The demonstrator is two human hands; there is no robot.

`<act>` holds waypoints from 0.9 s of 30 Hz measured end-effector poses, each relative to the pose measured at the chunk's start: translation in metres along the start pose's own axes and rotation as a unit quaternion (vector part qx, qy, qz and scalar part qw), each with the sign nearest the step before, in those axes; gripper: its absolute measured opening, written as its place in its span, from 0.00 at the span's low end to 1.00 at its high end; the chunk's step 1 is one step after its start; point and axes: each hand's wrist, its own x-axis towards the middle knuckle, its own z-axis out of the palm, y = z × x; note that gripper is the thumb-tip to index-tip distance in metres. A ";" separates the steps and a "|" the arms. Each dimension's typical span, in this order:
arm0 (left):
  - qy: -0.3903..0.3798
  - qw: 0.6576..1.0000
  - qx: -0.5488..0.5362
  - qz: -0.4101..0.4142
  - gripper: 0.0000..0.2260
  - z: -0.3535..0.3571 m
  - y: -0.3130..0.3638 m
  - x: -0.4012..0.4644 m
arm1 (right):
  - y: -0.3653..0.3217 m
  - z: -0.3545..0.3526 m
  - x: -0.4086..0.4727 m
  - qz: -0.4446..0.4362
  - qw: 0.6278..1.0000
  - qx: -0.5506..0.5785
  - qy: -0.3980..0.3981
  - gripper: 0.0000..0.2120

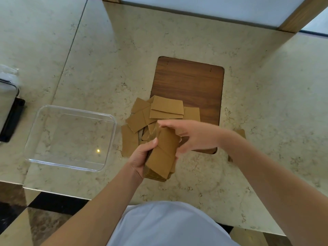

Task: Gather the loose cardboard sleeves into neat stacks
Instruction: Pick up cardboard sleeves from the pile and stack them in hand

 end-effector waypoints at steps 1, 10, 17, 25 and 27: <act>-0.001 1.000 -0.006 0.008 0.42 -0.002 0.001 0.000 | 0.005 -0.010 0.008 0.011 1.000 0.018 0.007 0.45; -0.087 0.993 -0.072 0.043 0.37 -0.018 0.007 -0.009 | 0.042 -0.031 0.093 0.170 0.939 -0.217 0.207 0.42; 0.022 0.995 -0.070 0.065 0.39 -0.014 0.017 -0.005 | 0.045 -0.027 0.083 0.147 0.903 -0.319 0.246 0.34; 0.145 0.981 -0.083 0.095 0.34 0.000 0.023 0.002 | 0.054 -0.004 0.049 0.135 0.895 -0.290 0.311 0.17; 0.155 0.979 -0.075 0.104 0.35 0.002 0.022 0.001 | 0.059 0.004 0.044 0.147 0.904 -0.245 0.317 0.18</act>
